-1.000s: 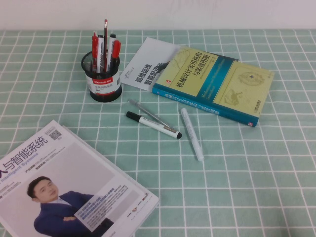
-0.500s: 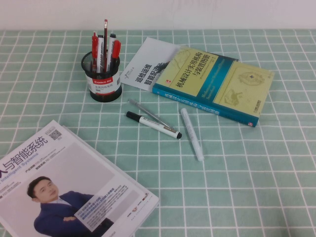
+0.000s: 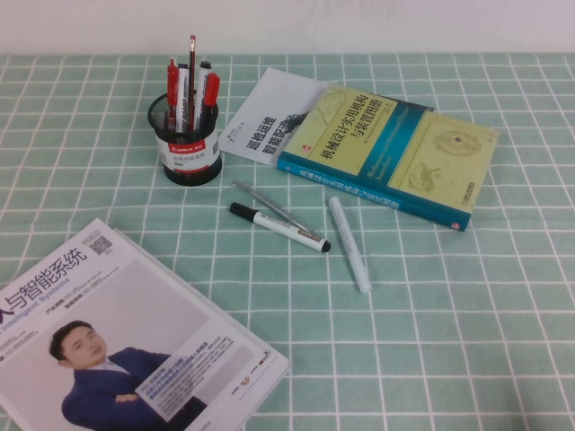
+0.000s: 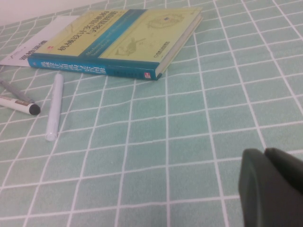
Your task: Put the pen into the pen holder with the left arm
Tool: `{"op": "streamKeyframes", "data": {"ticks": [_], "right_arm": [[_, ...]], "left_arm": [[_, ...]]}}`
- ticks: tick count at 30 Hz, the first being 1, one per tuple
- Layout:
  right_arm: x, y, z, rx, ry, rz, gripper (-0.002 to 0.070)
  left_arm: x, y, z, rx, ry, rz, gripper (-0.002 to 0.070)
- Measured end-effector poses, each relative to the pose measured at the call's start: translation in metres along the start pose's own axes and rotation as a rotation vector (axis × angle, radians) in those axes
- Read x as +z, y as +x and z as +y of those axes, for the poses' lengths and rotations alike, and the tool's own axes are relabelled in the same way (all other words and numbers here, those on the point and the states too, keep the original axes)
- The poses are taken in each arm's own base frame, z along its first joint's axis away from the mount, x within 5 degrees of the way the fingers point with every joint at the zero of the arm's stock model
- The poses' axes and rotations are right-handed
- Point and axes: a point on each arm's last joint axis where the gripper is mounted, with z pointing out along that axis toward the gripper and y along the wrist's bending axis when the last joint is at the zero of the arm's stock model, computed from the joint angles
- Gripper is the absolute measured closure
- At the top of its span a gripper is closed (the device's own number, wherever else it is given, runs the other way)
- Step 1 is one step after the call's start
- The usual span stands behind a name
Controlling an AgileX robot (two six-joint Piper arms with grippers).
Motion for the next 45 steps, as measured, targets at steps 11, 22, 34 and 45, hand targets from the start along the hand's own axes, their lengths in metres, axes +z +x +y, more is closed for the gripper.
{"op": "streamKeyframes", "data": {"ticks": [11,22,34,45], "right_arm": [[0.0,0.0,0.0,0.0,0.0,0.0,0.0696],[0.0,0.0,0.0,0.0,0.0,0.0,0.0696],[0.0,0.0,0.0,0.0,0.0,0.0,0.0696],[0.0,0.0,0.0,0.0,0.0,0.0,0.0696]], "left_arm": [[-0.001,-0.012,-0.005,-0.043,0.053,-0.136,0.0675],[0.022,-0.074,-0.031,-0.098,-0.075,0.264,0.0675],[0.109,-0.12,-0.076,0.269,0.215,0.672,0.0675],[0.214,-0.113,-0.101,0.486,0.545,0.921,0.0675]]}}
